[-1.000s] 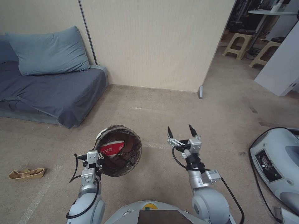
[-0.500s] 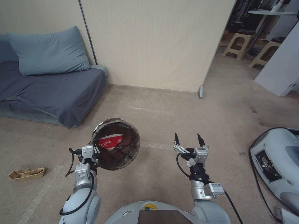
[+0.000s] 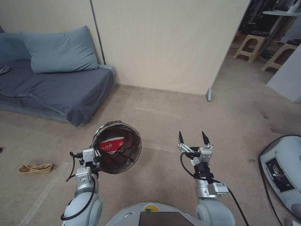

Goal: Pick up the trash bin, then pick up the garbage from the floor and place it into the trash bin.

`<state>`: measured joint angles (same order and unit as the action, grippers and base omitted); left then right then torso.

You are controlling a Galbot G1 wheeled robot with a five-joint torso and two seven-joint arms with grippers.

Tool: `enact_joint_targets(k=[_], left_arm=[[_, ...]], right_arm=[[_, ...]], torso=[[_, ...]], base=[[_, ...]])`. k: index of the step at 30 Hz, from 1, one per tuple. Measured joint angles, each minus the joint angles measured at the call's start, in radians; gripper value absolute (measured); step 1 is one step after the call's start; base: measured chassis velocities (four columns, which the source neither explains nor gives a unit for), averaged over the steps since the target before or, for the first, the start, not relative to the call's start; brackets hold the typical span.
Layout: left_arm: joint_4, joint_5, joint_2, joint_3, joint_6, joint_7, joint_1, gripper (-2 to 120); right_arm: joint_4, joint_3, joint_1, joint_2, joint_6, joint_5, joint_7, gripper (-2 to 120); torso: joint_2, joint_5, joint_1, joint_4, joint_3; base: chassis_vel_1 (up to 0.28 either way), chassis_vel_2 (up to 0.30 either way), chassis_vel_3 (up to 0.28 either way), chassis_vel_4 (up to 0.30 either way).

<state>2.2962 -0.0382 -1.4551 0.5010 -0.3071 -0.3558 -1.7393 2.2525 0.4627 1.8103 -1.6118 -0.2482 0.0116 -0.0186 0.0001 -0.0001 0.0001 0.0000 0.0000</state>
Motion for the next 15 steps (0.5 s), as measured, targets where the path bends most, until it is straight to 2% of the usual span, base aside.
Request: enact_joint_targets(k=[5,15], left_arm=[[0.007,0.007,-0.016,-0.003,-0.003,-0.002,-0.014,0],[0.015,0.019,-0.032,-0.004,-0.002,-0.002,-0.031,0]], right_arm=[[-0.006,0.017,-0.02,0.001,-0.003,0.0,0.007,100],[-0.015,0.018,-0.034,0.003,-0.002,0.012,0.003,100]], torso=[[0.0,0.0001,0.0,0.0001,0.0],[0.0,0.0002,0.0,0.0001,0.0]], base=[[0.051,0.076,0.084,0.08],[0.11,0.113,0.105,0.108]])
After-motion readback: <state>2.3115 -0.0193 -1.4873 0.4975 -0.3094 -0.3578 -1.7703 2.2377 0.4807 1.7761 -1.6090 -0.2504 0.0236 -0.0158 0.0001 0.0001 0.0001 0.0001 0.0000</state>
